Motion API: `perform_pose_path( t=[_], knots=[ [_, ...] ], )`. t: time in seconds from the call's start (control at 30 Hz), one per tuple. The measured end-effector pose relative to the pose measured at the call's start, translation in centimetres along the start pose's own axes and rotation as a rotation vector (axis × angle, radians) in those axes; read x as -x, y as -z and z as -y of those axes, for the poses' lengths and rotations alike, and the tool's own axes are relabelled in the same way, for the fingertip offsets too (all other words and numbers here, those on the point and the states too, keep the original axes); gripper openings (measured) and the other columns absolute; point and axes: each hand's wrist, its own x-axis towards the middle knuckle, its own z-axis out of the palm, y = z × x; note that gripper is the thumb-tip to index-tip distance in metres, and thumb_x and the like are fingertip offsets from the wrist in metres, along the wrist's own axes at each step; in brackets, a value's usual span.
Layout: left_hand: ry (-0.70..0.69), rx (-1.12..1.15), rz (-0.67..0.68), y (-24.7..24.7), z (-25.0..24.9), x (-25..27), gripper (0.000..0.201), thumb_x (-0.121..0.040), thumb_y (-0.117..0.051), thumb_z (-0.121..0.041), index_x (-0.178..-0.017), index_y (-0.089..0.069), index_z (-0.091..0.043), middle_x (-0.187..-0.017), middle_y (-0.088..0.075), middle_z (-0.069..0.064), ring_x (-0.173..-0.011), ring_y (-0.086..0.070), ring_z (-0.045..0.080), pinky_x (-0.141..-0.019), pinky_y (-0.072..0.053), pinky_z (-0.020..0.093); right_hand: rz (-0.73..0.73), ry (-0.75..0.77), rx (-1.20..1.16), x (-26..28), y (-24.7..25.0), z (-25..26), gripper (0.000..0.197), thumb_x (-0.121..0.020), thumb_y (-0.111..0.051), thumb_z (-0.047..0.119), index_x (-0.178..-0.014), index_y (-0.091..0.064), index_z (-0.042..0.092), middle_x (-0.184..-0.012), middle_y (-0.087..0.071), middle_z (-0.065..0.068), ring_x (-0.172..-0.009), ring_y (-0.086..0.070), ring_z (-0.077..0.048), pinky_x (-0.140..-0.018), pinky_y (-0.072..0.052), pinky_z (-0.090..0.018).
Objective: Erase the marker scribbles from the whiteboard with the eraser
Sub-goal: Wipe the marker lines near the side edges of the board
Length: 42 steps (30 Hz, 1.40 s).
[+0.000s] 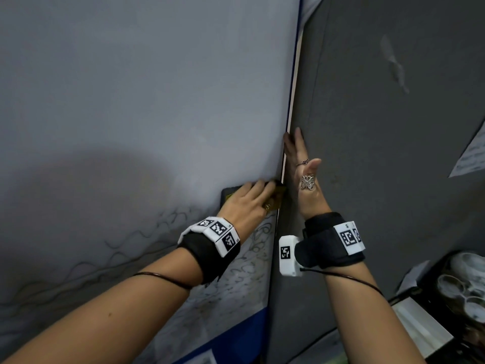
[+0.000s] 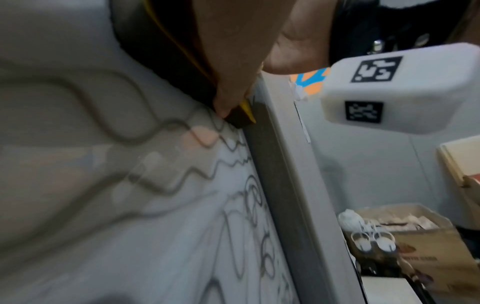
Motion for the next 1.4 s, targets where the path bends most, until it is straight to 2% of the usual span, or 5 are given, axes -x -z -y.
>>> perform_pose_path(
  t=[0.2, 0.5, 0.83, 1.23, 1.4],
  knots=[
    [0.276, -0.002, -0.242, 2.4, 1.9, -1.3, 0.045, -0.081, -0.037, -0.018, -0.114, -0.067, -0.018, -0.12, -0.062, 0.008, -0.105, -0.041, 0.029, -0.084, -0.031, 0.037, -0.017, 0.021, 0.042, 0.1, -0.2, 0.0, 0.084, -0.076, -0.017, 0.084, -0.144, -0.018, 0.036, -0.155, -0.023, 0.001, -0.143, -0.018, -0.011, -0.119, -0.01, -0.046],
    [0.12, -0.059, -0.072, -1.3, -1.5, 1.3, 0.035, -0.08, -0.042, -0.018, -0.092, -0.076, -0.015, -0.128, -0.058, 0.011, -0.112, -0.038, 0.032, -0.092, -0.031, 0.039, -0.031, 0.087, 0.134, 0.6, -0.5, 0.3, 0.085, -0.083, -0.013, 0.076, -0.147, -0.018, 0.022, -0.156, -0.02, -0.006, -0.144, -0.016, -0.011, -0.12, -0.009, -0.034],
    [0.081, -0.067, -0.063, -2.3, -1.4, 6.1, 0.056, -0.078, -0.032, -0.013, -0.126, -0.061, -0.018, -0.128, -0.058, 0.01, -0.113, -0.038, 0.032, -0.096, -0.029, 0.039, -0.084, 0.103, 0.183, 0.8, -1.0, -0.8, 0.094, -0.082, -0.011, 0.076, -0.149, -0.021, 0.011, -0.154, -0.023, 0.005, -0.141, -0.019, -0.001, -0.113, -0.014, -0.015],
    [0.301, -0.237, -0.248, 0.8, 2.4, 10.9, 0.055, -0.087, -0.036, -0.006, -0.139, -0.036, -0.021, -0.141, -0.031, 0.009, -0.113, -0.037, 0.03, -0.095, -0.03, 0.037, -0.13, 0.214, 0.327, 0.5, -1.9, -2.1, 0.085, -0.091, -0.017, 0.067, -0.147, -0.023, 0.002, -0.153, -0.023, -0.006, -0.143, -0.019, -0.014, -0.119, -0.014, -0.033],
    [0.198, -0.239, -0.22, 1.5, 3.5, 11.8, 0.056, -0.086, -0.04, -0.008, -0.139, -0.045, -0.023, -0.14, -0.034, 0.008, -0.112, -0.038, 0.028, -0.095, -0.03, 0.036, -0.171, 0.218, 0.621, 0.0, -2.7, -2.7, 0.061, -0.093, -0.051, 0.024, -0.144, -0.029, 0.0, -0.154, -0.018, -0.019, -0.142, -0.017, -0.022, -0.116, -0.014, -0.024]
  ],
)
